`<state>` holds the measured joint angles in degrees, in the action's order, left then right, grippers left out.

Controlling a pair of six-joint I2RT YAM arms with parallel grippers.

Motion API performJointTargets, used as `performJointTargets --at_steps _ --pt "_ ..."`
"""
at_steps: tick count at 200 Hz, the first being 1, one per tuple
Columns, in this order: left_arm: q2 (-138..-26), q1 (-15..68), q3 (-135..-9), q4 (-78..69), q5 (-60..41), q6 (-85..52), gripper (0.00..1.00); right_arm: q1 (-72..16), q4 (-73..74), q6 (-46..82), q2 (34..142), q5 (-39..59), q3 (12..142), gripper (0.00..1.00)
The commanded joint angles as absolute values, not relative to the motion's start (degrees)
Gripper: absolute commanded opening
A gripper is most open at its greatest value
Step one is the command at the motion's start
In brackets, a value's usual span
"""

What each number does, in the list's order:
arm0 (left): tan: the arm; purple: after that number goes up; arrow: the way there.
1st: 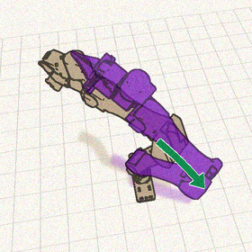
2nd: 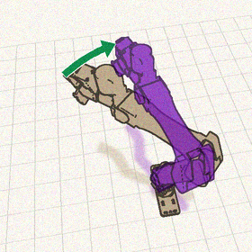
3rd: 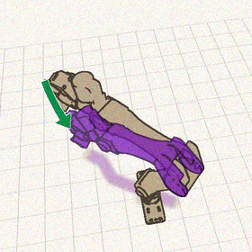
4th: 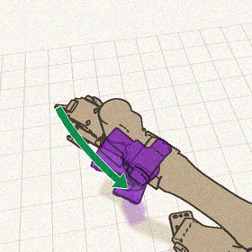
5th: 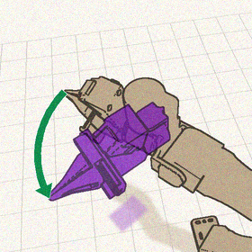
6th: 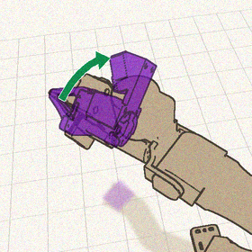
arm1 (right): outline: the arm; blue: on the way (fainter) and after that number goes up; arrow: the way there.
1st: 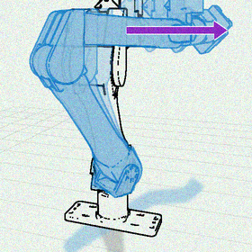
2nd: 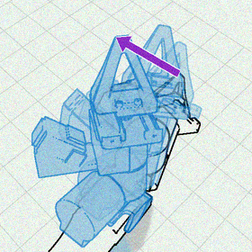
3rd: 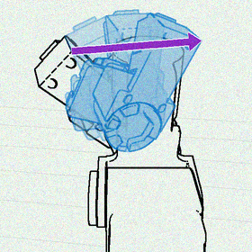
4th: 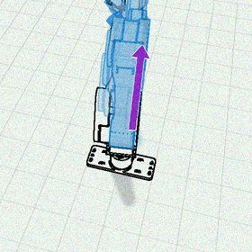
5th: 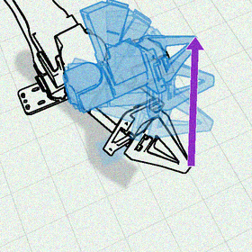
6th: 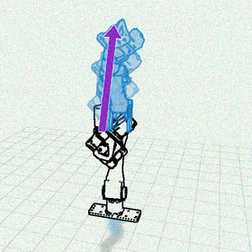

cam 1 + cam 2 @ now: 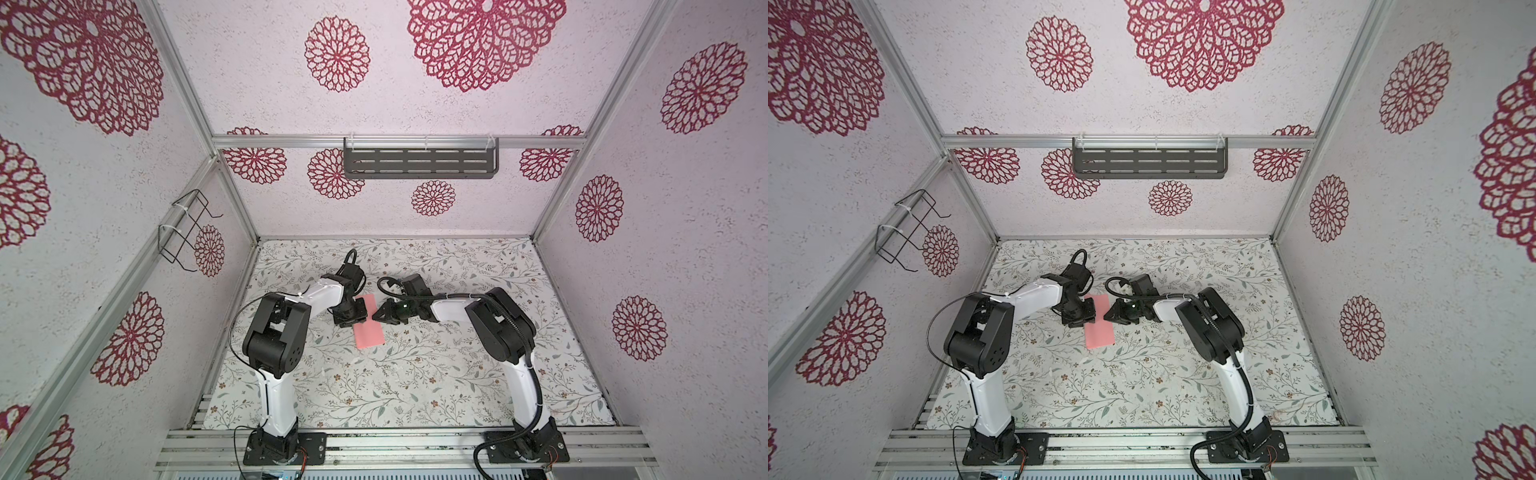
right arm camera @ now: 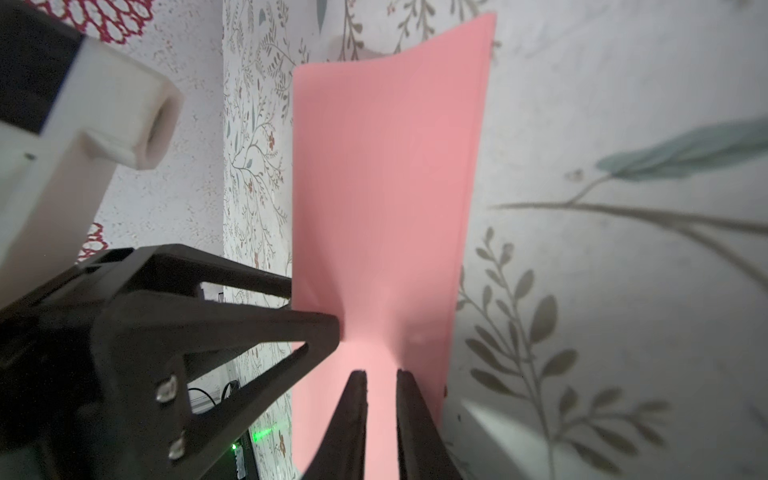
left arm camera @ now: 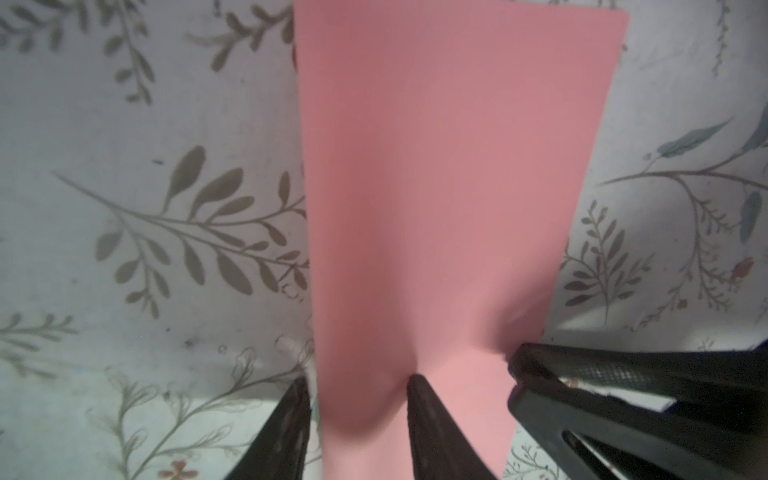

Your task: Fold a paper plane with a square sheet of paper (pick it up from the middle)

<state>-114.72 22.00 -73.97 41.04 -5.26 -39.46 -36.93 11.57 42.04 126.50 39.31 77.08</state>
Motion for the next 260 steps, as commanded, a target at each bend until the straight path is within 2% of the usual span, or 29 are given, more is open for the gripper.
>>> performJointTargets --at_steps 1,103,161,189,203,222,260 --pt "-131.1 23.4 -65.6 44.2 -4.5 -40.3 0.42 -37.2 8.9 41.2 127.1 39.7 78.5 0.18" --pt "-127.2 23.2 -68.4 46.3 -5.2 -40.1 0.44 -37.1 -3.0 36.6 130.7 34.1 79.1 0.18" --pt "-113.2 19.7 -74.6 47.4 -10.4 -39.7 0.55 -37.1 -6.8 35.5 131.4 32.1 79.3 0.17" --pt "-103.8 16.9 -72.5 43.3 -14.7 -41.6 0.57 -37.1 -7.2 35.5 131.4 31.8 79.4 0.17" --pt "-99.7 15.8 -69.6 37.3 -19.2 -43.0 0.54 -37.1 -7.4 35.6 131.4 31.6 79.5 0.16" --pt "-96.4 15.2 -65.8 28.6 -25.1 -45.0 0.46 -37.1 -7.6 35.6 131.5 31.4 79.6 0.16" --pt "-98.7 15.3 -62.1 20.2 -31.6 -47.4 0.30 -37.1 -8.4 35.7 131.7 30.8 79.7 0.16"
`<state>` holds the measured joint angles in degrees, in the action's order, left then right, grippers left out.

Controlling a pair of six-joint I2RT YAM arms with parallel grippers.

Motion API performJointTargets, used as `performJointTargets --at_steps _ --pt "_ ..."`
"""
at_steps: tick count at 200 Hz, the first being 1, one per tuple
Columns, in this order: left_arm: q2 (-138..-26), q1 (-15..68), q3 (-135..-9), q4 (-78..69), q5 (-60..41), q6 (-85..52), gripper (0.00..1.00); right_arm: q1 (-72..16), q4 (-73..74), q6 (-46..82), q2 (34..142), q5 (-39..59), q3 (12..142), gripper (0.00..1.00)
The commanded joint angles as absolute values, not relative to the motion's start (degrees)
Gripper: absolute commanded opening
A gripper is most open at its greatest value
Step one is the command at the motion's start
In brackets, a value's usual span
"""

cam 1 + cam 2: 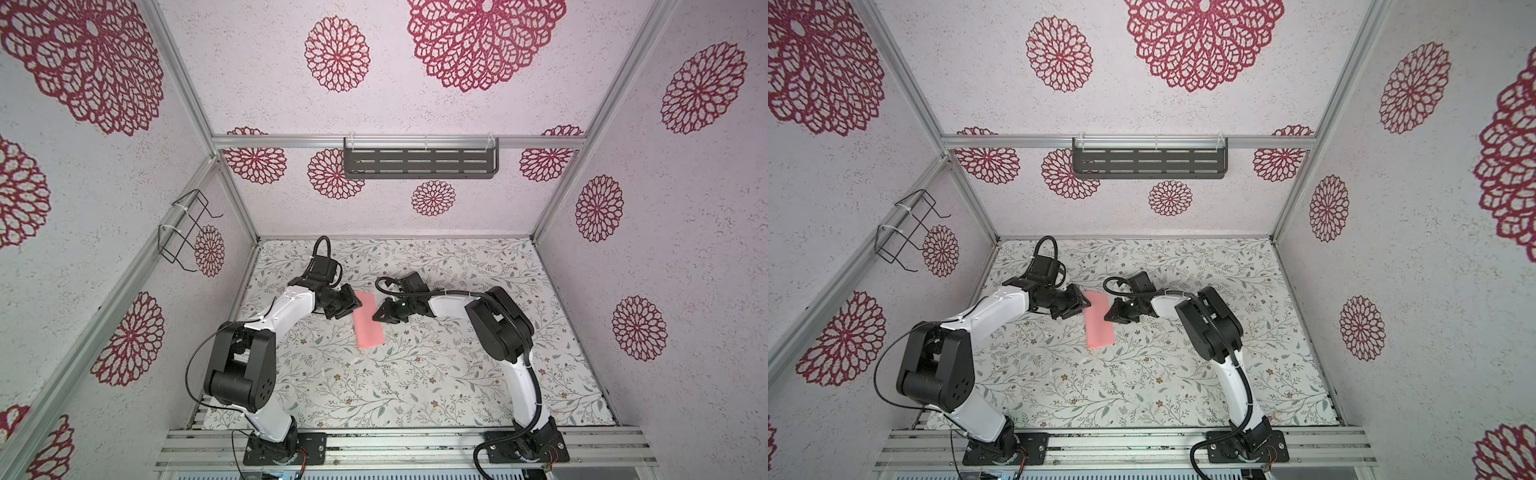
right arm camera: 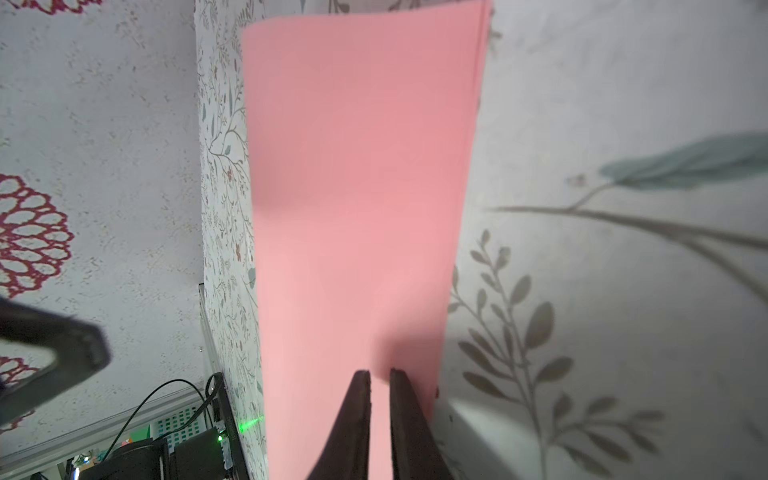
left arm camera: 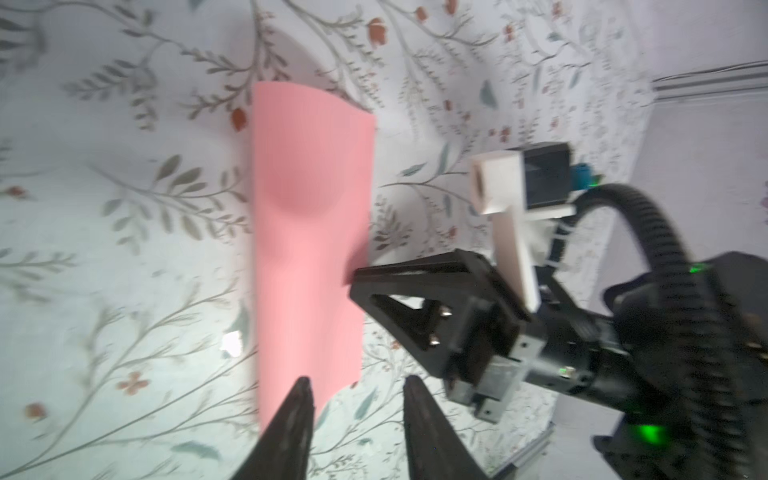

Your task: Fold a paper plane with a square sheet of paper (pick it up from the middle)

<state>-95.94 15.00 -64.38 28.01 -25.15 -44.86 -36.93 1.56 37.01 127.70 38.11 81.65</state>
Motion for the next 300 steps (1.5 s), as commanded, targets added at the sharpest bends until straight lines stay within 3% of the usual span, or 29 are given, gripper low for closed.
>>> performJointTargets --at_steps 1,69,145,190,218,245,300 --pt "-98.8 15.3 -62.1 20.2 -31.6 -47.4 0.29 -37.1 -8.4 35.8 131.7 30.8 79.7 0.16" --pt "-106.6 14.5 -62.4 24.2 -28.7 -44.1 0.14 -37.2 -9.2 35.9 131.9 30.1 79.7 0.16" --pt "-109.6 11.2 -55.8 23.5 -26.1 -38.7 0.14 -37.1 -13.6 34.7 133.0 29.2 81.2 0.16" --pt "-105.6 6.5 -54.1 29.8 -21.5 -34.7 0.14 -37.1 -15.6 34.3 133.2 27.3 81.5 0.16" --pt "-100.9 6.0 -55.4 26.1 -27.8 -35.9 0.13 -37.1 -15.7 34.3 133.3 27.4 81.7 0.16" --pt "-100.1 5.9 -53.7 10.5 -38.4 -38.2 0.09 -37.1 -16.7 34.0 134.2 27.0 82.3 0.16" --pt "-107.1 6.1 -53.9 0.2 -41.1 -40.6 0.06 -37.1 -17.2 33.5 134.1 25.6 82.7 0.16"
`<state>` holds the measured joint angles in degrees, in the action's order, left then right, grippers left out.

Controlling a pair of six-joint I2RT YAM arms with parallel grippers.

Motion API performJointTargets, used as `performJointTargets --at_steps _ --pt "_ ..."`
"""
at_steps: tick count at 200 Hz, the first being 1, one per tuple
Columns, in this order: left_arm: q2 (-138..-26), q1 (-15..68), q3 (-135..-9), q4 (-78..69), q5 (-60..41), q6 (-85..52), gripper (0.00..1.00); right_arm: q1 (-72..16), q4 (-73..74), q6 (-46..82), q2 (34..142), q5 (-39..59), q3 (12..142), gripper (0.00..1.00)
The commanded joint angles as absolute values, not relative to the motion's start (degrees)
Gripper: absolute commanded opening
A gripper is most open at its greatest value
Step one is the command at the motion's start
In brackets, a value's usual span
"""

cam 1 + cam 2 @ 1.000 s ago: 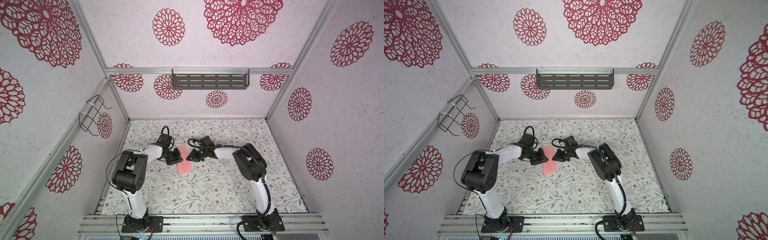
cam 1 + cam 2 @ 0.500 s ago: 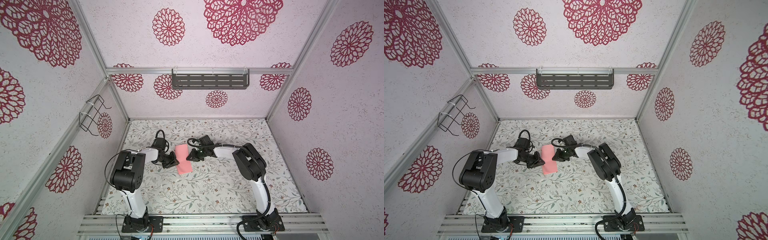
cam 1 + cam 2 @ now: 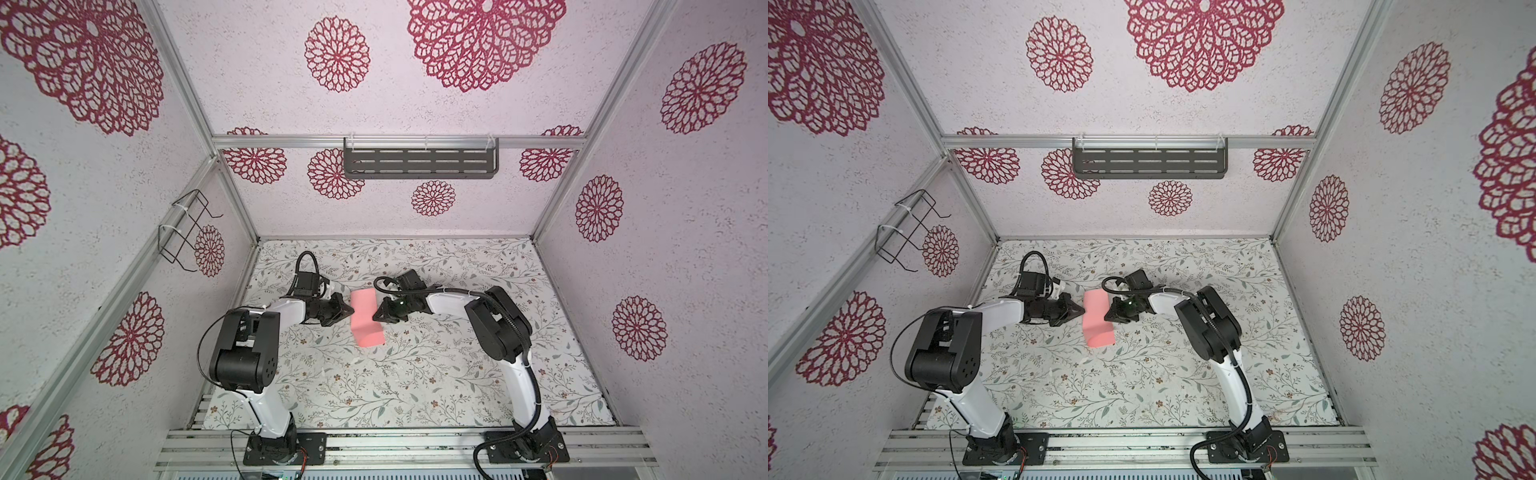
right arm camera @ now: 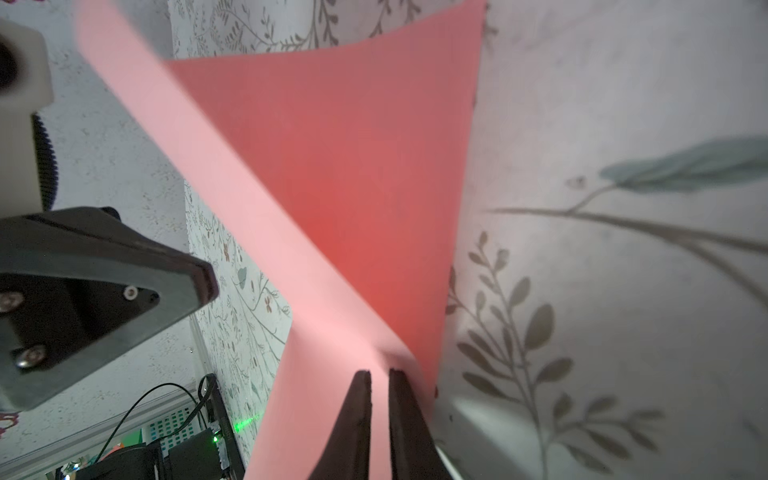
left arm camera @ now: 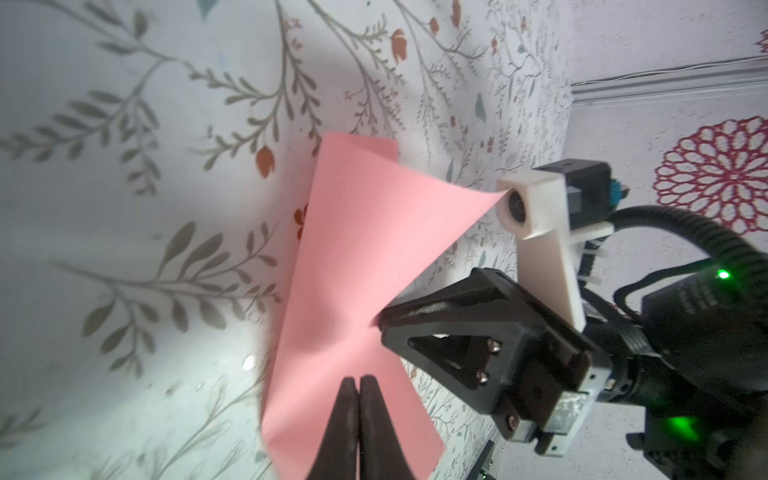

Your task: Fold a paper plane with a square sheet of paper (pick it up from the middle)

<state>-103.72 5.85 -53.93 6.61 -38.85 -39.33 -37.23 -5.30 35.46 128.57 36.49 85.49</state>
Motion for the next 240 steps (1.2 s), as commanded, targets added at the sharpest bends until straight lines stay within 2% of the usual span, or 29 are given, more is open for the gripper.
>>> performJointTargets --at_steps 1,110,137,172,240 --pt "-107.1 6.0 -53.9 0.2 -41.0 -40.5 0.06 -37.1 -17.3 33.5 134.1 25.6 82.7 0.16" --pt "-108.2 2.9 -51.7 9.9 -25.4 -37.7 0.06 -37.1 -17.7 33.2 133.9 24.3 82.4 0.16" --pt "-105.4 3.0 -53.1 10.3 -27.1 -37.6 0.06 -37.1 -17.9 33.0 133.7 24.2 82.4 0.16" --pt "-100.9 4.4 -53.5 3.5 -35.5 -39.9 0.08 -37.1 -17.8 32.9 133.7 24.3 82.2 0.16" --pt "-110.6 6.3 -59.9 4.2 -32.6 -40.5 0.07 -37.1 -17.4 32.9 134.1 24.4 81.9 0.15"
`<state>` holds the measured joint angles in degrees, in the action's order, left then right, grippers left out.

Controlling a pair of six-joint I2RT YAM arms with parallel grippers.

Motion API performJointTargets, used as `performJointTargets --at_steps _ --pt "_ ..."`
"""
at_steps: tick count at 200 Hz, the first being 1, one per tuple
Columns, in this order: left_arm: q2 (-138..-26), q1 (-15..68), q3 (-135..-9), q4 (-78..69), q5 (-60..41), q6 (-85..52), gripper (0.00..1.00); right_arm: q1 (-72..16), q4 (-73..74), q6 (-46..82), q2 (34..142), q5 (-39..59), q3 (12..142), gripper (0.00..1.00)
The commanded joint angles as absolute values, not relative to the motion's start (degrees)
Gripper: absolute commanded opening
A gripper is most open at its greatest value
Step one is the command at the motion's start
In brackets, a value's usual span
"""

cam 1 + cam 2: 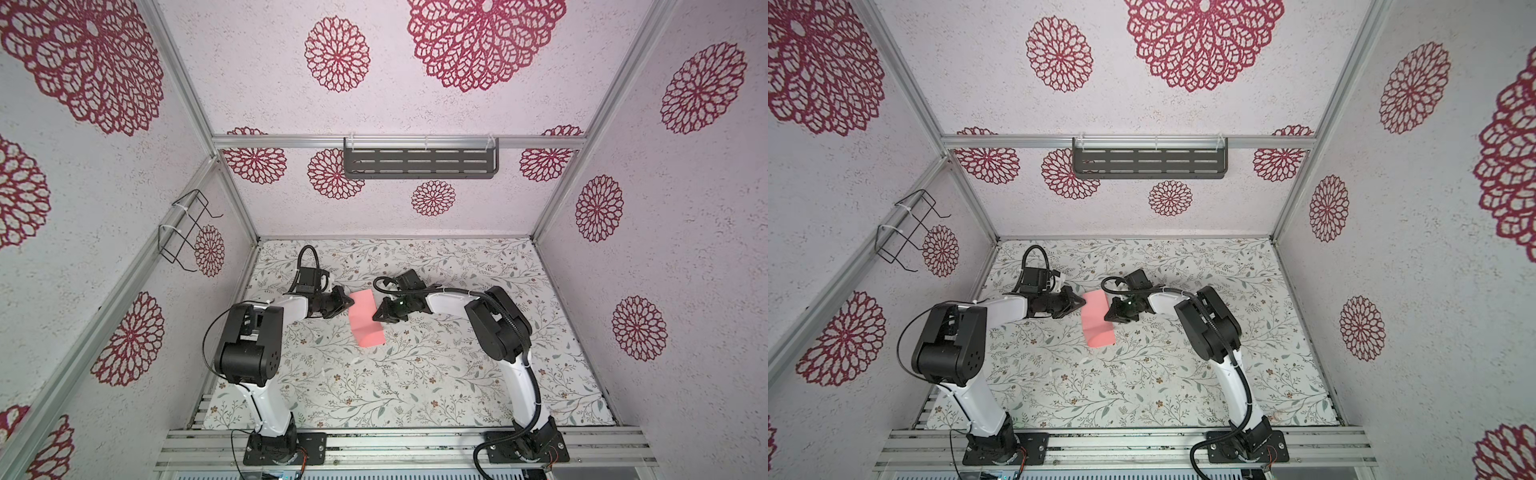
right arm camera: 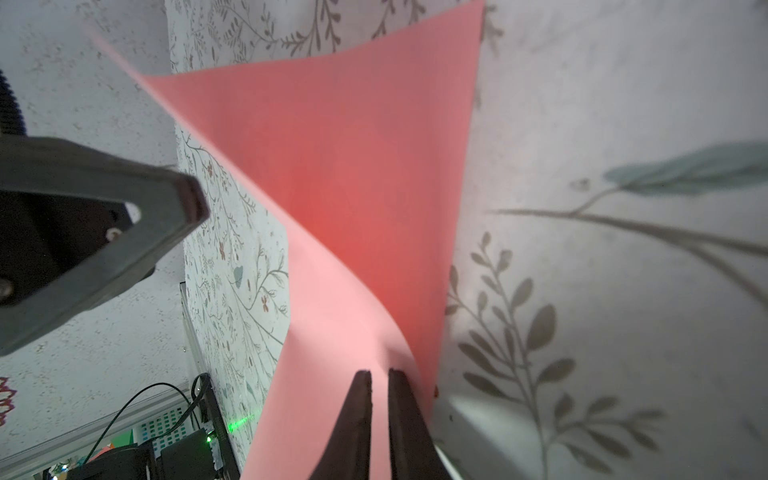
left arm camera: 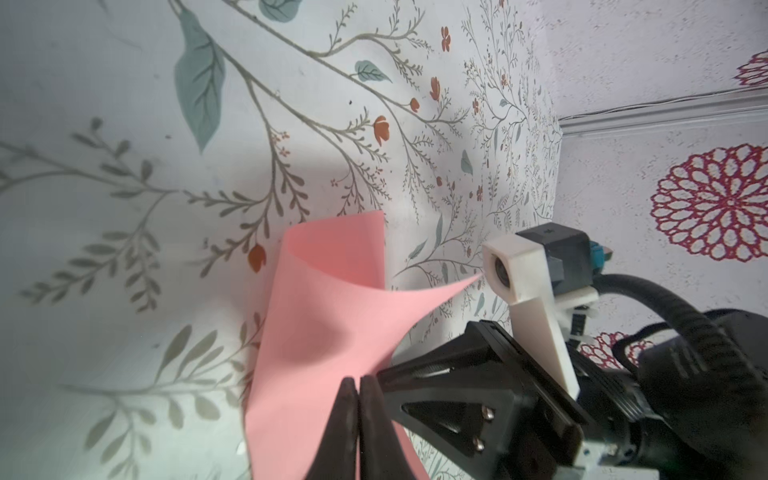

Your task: Fold a paper plane with a square sheet of paper (pick it up from the middle)

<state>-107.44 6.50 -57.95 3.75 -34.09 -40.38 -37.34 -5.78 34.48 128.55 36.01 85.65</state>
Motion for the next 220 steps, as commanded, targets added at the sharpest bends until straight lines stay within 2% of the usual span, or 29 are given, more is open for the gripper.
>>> performJointTargets --at_steps 1,66,122,171,220 --pt "-110.7 6.3 -60.0 4.3 -32.5 -40.5 0.07 -37.1 -17.5 32.9 134.1 24.4 81.9 0.15" --pt "-116.3 5.7 -63.6 8.9 -28.7 -39.1 0.07 -37.1 -17.0 33.1 134.0 24.6 81.0 0.15" --pt "-116.7 3.6 -62.7 12.2 -25.0 -37.3 0.07 -37.1 -16.6 33.2 133.4 24.3 79.9 0.15" --pt "-109.3 1.9 -66.0 17.4 -22.6 -37.0 0.08 -37.1 -16.5 33.2 133.2 24.3 80.1 0.15" --pt "-100.9 7.9 -62.2 18.7 -25.7 -40.8 0.09 -37.1 -16.6 33.2 133.3 24.4 80.7 0.15"
